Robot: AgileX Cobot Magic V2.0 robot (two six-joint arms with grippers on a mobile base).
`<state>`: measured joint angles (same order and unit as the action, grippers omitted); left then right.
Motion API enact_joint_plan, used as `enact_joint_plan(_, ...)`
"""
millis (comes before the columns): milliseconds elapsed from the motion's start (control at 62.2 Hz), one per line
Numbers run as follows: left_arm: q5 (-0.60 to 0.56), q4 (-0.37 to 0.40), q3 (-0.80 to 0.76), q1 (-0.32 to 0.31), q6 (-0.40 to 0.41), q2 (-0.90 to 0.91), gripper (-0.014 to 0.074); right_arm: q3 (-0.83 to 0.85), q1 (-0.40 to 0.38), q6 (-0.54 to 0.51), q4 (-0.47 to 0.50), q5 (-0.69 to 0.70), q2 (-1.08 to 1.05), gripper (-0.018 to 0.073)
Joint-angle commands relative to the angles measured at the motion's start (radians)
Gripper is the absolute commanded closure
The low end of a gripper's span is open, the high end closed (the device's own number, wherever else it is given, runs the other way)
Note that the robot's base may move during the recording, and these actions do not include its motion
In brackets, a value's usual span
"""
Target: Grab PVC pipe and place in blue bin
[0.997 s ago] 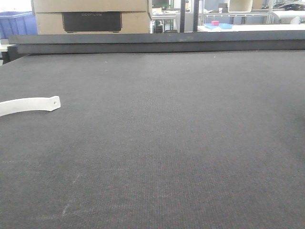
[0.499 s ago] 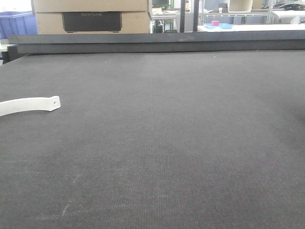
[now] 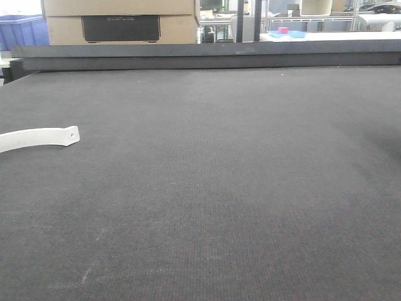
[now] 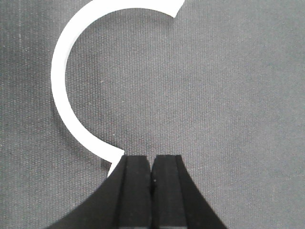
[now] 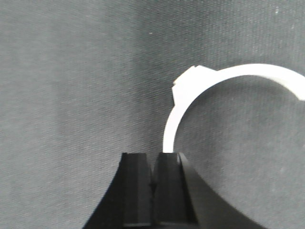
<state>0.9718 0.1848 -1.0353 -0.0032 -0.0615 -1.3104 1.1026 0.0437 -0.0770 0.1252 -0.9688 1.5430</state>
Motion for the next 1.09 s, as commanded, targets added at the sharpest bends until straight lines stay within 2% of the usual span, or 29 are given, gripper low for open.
enact_joint_plan(0, 0.006, 0.012, -0.011, -0.002, 0.002, 0.002, 0.0707, 0.034, -0.002, -0.002, -0.018, -0.046, 0.036, 0.07)
enact_joint_plan(113, 0.006, 0.012, -0.011, -0.002, 0.002, 0.002, 0.0707, 0.041, -0.002, -0.002, -0.018, -0.066, 0.075, 0.0605)
enact_joint_plan(273, 0.008, 0.012, -0.011, -0.002, 0.002, 0.002, 0.0707, 0.041, -0.01, -0.002, -0.018, -0.083, 0.104, 0.0345)
enact_joint_plan(354, 0.008, 0.014, -0.011, -0.002, 0.002, 0.002, 0.0707, 0.041, -0.017, -0.002, -0.018, -0.081, 0.113, 0.0261)
enact_joint_plan(547, 0.008, 0.016, -0.011, -0.002, 0.002, 0.002, 0.0707, 0.041, -0.055, -0.002, -0.008, -0.064, 0.16, 0.0293)
enact_joint_plan(756, 0.008, 0.016, -0.011, -0.002, 0.002, 0.002, 0.0707, 0.041, -0.049, -0.004, 0.019, -0.055, 0.177, 0.0337)
enact_joint_plan(1078, 0.008, 0.016, -0.011, -0.002, 0.002, 0.002, 0.0707, 0.041, -0.036, -0.055, 0.019, -0.044, 0.179, 0.0337)
